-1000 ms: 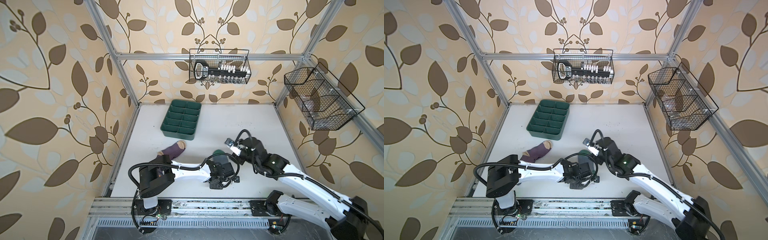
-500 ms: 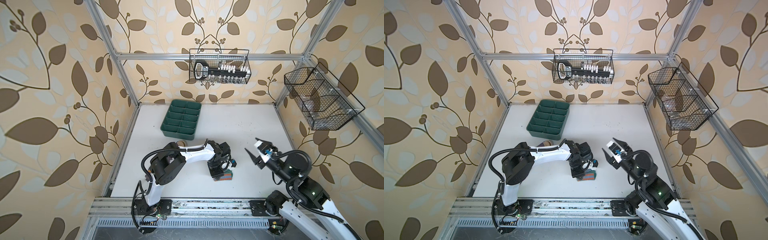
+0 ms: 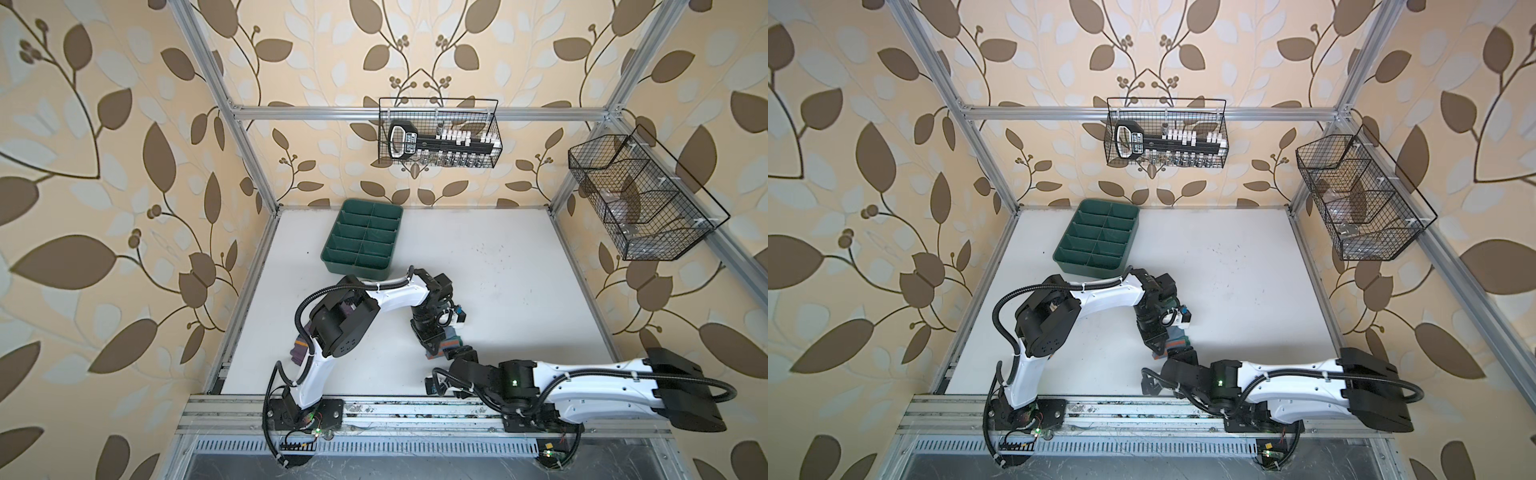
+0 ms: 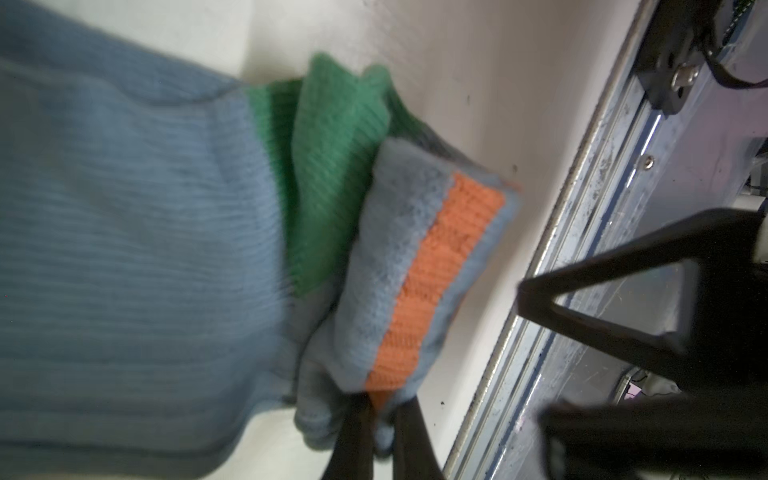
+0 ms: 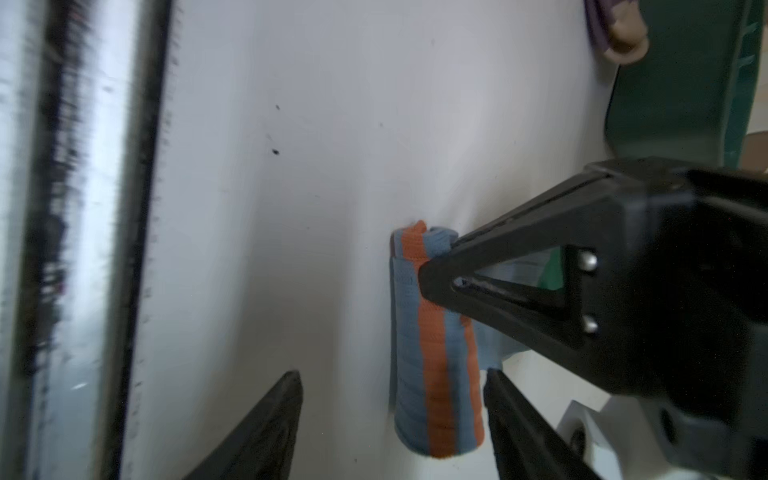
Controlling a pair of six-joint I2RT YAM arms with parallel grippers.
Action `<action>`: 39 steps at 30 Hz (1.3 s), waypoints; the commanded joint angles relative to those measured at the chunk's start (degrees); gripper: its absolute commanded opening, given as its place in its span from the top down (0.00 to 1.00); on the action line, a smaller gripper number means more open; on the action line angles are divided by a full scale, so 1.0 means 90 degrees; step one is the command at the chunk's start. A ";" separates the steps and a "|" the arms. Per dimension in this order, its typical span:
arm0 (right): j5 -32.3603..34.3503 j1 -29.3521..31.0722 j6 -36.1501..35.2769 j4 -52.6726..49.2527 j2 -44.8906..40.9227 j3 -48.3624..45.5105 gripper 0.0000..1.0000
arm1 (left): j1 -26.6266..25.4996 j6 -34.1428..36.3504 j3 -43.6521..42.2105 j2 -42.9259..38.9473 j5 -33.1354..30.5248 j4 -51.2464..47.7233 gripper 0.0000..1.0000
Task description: Roll the socks
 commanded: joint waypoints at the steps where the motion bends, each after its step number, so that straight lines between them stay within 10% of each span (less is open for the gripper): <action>1: 0.0110 -0.0478 -0.0173 0.1078 0.0489 -0.0003 0.32 | 0.0069 -0.0043 -0.0218 0.0323 -0.0574 -0.0101 1.00; 9: -0.0225 -0.0958 -0.0167 0.1061 0.1390 0.0201 0.45 | 0.0069 -0.0009 -0.0217 0.0293 -0.0577 -0.0090 1.00; 16: -0.0841 -0.0871 0.0250 -0.0275 0.1811 0.0630 1.00 | 0.0076 -0.0145 -0.0299 -0.0319 -0.0675 0.0170 0.83; 29: -0.2914 -0.1368 0.0938 -0.2558 0.2168 0.1698 1.00 | 0.0254 -0.0442 -0.2539 -0.5930 -0.5185 0.3459 0.52; 39: -0.4842 -0.2676 0.0620 -0.3232 0.3257 0.2676 1.00 | 0.0255 0.1043 -0.2551 -0.9091 -0.2903 0.1940 0.34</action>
